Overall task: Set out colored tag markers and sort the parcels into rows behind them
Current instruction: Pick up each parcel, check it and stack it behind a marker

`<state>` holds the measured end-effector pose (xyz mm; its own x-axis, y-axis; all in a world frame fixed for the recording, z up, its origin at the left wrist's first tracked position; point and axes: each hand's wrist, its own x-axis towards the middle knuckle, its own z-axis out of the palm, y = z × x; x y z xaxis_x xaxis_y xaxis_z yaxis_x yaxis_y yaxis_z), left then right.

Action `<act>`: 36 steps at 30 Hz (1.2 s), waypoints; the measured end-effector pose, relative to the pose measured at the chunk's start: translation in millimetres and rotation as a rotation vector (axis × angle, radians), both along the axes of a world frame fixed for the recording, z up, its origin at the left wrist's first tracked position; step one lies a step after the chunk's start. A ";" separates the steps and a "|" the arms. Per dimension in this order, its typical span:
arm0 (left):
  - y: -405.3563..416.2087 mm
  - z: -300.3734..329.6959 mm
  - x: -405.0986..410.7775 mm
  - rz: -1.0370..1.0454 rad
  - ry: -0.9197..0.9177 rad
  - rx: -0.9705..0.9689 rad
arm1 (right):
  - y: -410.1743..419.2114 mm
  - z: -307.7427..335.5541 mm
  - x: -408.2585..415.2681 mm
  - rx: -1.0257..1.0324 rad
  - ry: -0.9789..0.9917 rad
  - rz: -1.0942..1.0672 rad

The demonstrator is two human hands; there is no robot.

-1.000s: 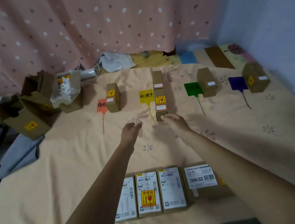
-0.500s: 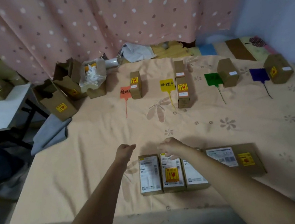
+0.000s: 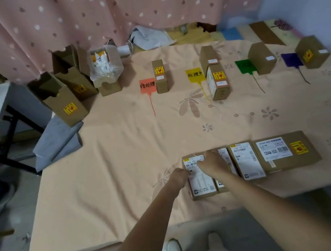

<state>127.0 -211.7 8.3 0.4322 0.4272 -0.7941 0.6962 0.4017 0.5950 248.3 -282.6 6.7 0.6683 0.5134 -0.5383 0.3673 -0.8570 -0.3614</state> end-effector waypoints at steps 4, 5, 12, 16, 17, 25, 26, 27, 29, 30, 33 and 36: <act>-8.3 -8.2 5.1 0.036 -0.040 -0.048 | 4.9 -3.3 -4.8 0.000 0.010 -0.015; -9.3 -9.4 5.4 0.072 -0.056 -0.070 | 6.2 -3.8 -4.4 0.019 0.010 -0.018; 2.0 -16.0 3.1 0.369 -0.098 -0.177 | 7.2 -3.7 -7.9 0.155 -0.004 0.021; 4.6 -23.1 -1.2 0.510 -0.093 -0.197 | 15.5 -3.4 -18.3 0.163 -0.046 0.061; 5.1 -24.3 -1.2 0.545 -0.098 -0.209 | 17.4 -3.4 -20.7 0.160 -0.046 0.071; 12.5 -18.7 -5.7 0.567 -0.141 -0.288 | 24.2 -17.0 -29.6 0.013 -0.132 0.201; 13.8 -20.2 -7.0 0.554 -0.146 -0.285 | 23.8 -17.9 -29.2 0.020 -0.122 0.196; 14.5 -16.0 -8.3 0.538 -0.149 -0.288 | 23.9 -16.6 -28.2 0.023 -0.101 0.188; 17.7 -9.8 -10.4 0.500 -0.151 -0.243 | 25.7 -13.6 -24.0 0.071 -0.038 0.143; 20.4 -8.0 -11.7 0.469 -0.157 -0.197 | 26.8 -9.7 -21.1 0.125 0.028 0.097; 34.4 -3.8 -23.2 0.390 -0.180 -0.111 | 28.3 5.5 -9.2 0.376 0.410 -0.152; 47.4 14.0 -38.0 0.280 -0.306 -0.190 | 30.0 20.9 -2.7 0.555 0.763 -0.328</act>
